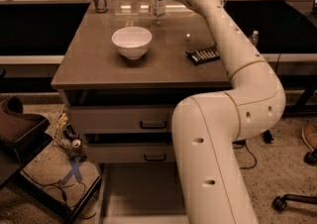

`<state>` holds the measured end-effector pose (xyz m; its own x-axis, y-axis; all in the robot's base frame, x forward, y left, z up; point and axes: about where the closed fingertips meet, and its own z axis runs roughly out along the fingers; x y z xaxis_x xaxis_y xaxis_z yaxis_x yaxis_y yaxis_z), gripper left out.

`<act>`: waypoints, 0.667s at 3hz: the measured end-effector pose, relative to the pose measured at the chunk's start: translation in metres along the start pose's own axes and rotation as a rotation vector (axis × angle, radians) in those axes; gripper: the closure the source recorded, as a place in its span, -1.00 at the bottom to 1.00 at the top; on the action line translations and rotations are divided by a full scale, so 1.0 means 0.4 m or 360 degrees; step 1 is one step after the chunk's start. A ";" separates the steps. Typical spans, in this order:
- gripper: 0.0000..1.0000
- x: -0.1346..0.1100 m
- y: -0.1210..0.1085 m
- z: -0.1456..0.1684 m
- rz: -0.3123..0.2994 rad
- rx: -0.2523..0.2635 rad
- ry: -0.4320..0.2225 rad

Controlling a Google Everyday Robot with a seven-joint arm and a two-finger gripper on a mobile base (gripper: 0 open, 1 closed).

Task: Pick blue plastic bottle from bottom drawer and place on counter

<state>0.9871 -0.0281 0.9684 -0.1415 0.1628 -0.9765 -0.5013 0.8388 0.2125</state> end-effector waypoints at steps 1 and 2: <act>1.00 0.027 0.003 0.003 -0.0032 -0.0049 0.0009; 1.00 0.092 0.016 0.009 -0.0073 -0.0141 0.0055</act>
Offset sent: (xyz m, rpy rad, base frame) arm -0.0119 0.0064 -0.0355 -0.0517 -0.0261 0.1006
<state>0.9818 -0.0146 0.9336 -0.1451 0.1062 -0.9837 -0.5810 0.7956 0.1716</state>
